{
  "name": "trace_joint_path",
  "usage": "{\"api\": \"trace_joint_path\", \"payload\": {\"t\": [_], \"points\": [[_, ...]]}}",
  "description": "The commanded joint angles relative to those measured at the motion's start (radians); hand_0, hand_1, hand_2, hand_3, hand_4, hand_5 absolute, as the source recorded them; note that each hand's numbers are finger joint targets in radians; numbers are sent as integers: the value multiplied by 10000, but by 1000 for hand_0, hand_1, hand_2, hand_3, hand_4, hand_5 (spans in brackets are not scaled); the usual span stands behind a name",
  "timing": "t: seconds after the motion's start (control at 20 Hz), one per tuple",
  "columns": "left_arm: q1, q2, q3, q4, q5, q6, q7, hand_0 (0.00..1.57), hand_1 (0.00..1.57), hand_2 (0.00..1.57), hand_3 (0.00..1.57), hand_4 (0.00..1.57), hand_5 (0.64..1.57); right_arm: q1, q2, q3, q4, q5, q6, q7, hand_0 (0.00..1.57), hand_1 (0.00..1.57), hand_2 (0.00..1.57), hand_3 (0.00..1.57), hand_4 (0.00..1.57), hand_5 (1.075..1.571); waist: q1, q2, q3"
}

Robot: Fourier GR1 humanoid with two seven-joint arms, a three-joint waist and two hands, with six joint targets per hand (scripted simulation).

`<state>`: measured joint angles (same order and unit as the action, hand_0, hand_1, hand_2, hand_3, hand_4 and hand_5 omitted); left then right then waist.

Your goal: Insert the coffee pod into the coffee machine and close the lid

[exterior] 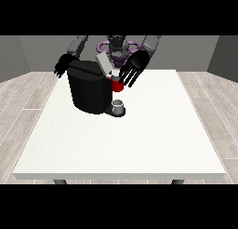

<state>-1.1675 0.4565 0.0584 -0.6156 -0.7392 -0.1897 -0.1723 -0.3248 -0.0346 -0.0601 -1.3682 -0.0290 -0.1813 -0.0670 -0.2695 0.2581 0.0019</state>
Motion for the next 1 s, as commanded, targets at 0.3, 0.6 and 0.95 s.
{"api": "trace_joint_path", "payload": {"t": [0.3, 0.6, 0.95], "points": [[69, -390, -70, -82, -233, -160, 443, 0, 0, 0, 0, 0, 1571, 63, -103, -212, 427, -129, 31, 31, 0, 0, 0, 0, 344, 1571, 194, -457, -16], [245, -208, 73, -381, -87, -602, 207, 0, 0, 0, 0, 0, 1571, 505, 5, -348, 934, -101, -98, -584, 0, 0, 0, 0, 411, 1571, 624, -818, -16], [1413, -1605, 1406, -601, 1706, -441, 240, 0, 0, 0, 0, 0, 1571, 1244, 38, -773, 1338, -376, -204, -689, 0, 0, 0, 0, 387, 1571, 1676, -2146, -22]]}}
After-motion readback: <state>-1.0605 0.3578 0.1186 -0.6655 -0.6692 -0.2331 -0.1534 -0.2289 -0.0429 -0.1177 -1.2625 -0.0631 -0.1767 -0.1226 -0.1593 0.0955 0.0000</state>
